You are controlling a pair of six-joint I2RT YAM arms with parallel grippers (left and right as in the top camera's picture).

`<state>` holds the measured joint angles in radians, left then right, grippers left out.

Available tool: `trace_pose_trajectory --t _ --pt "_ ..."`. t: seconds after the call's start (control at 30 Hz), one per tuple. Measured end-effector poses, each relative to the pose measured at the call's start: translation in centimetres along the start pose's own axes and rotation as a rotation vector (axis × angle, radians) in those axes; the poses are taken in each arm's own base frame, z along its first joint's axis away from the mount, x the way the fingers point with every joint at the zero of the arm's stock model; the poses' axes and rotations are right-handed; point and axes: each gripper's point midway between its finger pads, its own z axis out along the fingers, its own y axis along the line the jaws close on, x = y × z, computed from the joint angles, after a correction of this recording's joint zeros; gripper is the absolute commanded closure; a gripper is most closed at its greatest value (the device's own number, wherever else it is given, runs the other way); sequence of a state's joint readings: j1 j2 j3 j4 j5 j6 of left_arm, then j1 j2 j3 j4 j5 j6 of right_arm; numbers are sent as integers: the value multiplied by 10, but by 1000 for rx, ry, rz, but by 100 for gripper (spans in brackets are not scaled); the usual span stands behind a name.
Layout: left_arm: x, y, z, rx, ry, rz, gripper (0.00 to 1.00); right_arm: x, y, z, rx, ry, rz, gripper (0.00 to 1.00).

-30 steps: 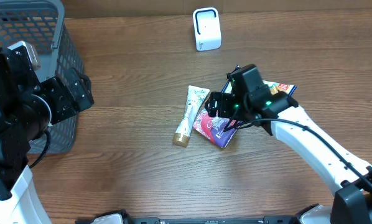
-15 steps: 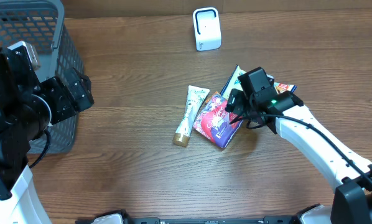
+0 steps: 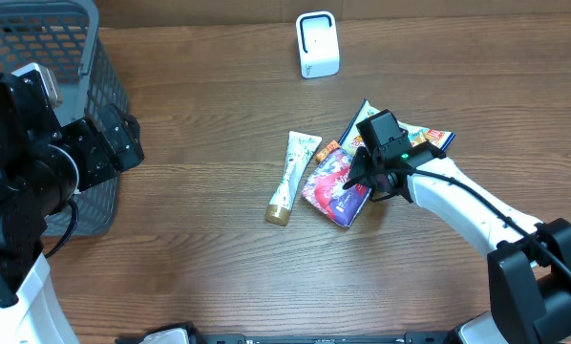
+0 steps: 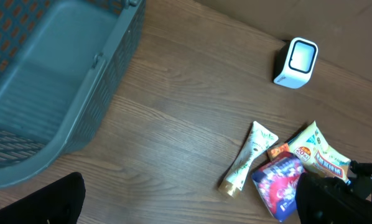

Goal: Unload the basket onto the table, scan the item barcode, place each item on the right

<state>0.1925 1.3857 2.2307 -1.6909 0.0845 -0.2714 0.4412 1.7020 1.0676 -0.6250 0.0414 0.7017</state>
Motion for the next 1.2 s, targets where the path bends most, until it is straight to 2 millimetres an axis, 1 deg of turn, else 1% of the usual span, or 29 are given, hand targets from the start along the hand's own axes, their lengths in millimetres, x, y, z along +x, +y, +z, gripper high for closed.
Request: trace_pose_trajectory --t 0.1,0.17,0.23,0.33,0.37,0.4,0.43,0.47,0.5,0.57,0.63,0.7,0.77,0.93,1.0,1.1,1.2 --pt "0 0 0 0 0 0 0 -3 -7 -4 33 21 -9 96" --pt "0 0 0 0 0 0 0 -10 -15 -11 72 23 -15 96" --pt "0 0 0 0 0 0 0 -21 -24 -23 128 11 -7 96" --pt "0 0 0 0 0 0 0 -42 -39 -52 247 -40 -9 96" --pt "0 0 0 0 0 0 0 -51 -42 -64 277 -70 -14 96" --pt "0 0 0 0 0 0 0 -63 -43 -80 310 -118 -18 96" --pt "0 0 0 0 0 0 0 -69 -43 -88 321 -144 -20 96" --pt "0 0 0 0 0 0 0 -78 -44 -104 351 -187 -26 96" --pt "0 0 0 0 0 0 0 -85 -43 -115 364 -224 -29 96" --pt "0 0 0 0 0 0 0 -93 -43 -132 394 -292 -41 96" --pt "0 0 0 0 0 0 0 -95 -43 -140 433 -335 -63 96" --pt "0 0 0 0 0 0 0 -95 -49 -142 492 -370 -77 96" --pt "0 0 0 0 0 0 0 -92 -59 -142 559 -394 -79 96" --pt "0 0 0 0 0 0 0 -81 -85 -133 669 -408 -64 96" --pt "0 0 0 0 0 0 0 -76 -91 -129 692 -404 -57 96" --pt "0 0 0 0 0 0 0 -65 -93 -122 699 -392 -57 96" --pt "0 0 0 0 0 0 0 -53 -82 -113 666 -381 -64 96"
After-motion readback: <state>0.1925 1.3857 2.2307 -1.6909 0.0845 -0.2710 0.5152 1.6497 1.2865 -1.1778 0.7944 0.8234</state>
